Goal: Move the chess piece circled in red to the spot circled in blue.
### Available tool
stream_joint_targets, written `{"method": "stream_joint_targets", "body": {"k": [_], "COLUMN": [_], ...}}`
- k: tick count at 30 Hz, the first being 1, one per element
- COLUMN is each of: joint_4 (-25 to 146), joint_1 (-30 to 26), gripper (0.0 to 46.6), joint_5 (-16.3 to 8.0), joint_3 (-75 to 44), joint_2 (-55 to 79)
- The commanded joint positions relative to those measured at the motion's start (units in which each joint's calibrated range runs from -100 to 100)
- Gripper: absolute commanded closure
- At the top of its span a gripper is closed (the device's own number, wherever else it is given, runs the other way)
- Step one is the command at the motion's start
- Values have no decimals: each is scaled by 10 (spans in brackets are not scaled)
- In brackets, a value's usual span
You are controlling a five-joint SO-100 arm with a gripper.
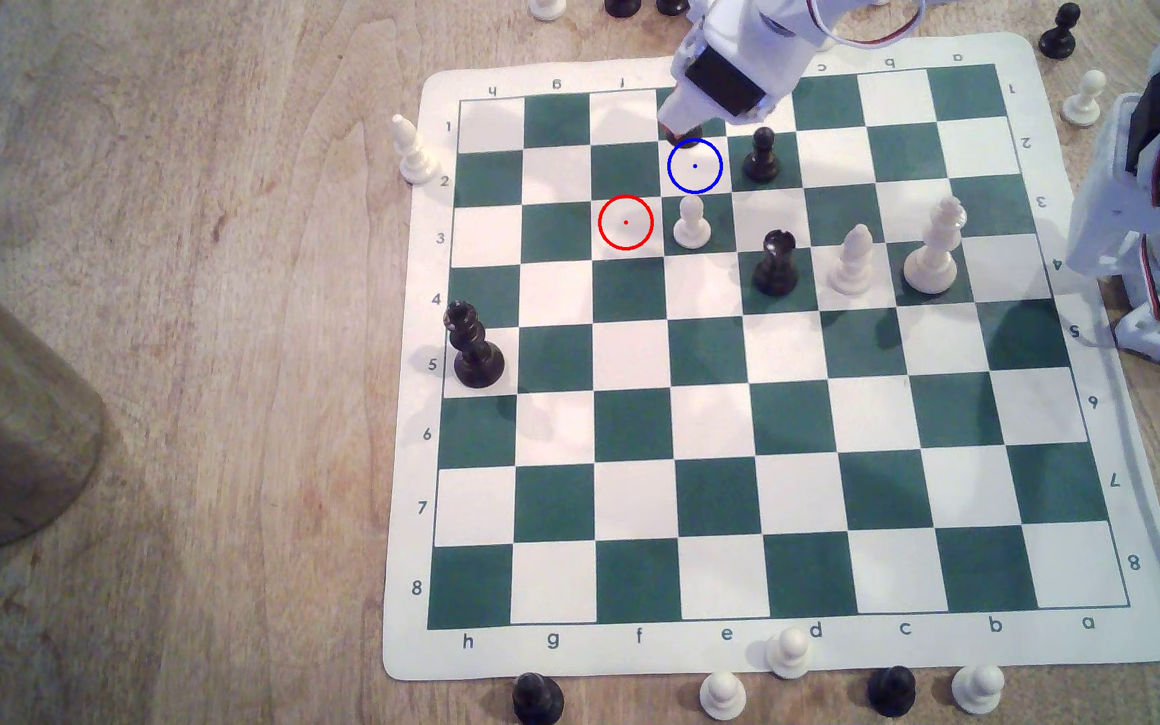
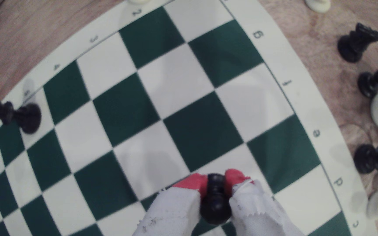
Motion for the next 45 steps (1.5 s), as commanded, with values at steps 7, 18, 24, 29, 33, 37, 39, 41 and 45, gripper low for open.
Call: {"method": "stream_joint_targets", "body": {"k": [7, 18, 24, 29, 33, 37, 39, 41, 45], "joint_4": [-26, -38, -40, -40, -39, -42, -45, -45, -52], "joint_1": [12, 10, 13, 13, 14, 17, 19, 21, 24], "gripper": [444, 444, 444, 438, 438, 420, 378, 342, 293], "joint_5": [3, 3, 1, 0, 1, 1, -2, -2, -4], "joint_3": [-35, -50, -58, -74, -78, -78, -78, -77, -72], "joint_2": [59, 93, 102, 110, 122, 130, 130, 128, 116]}}
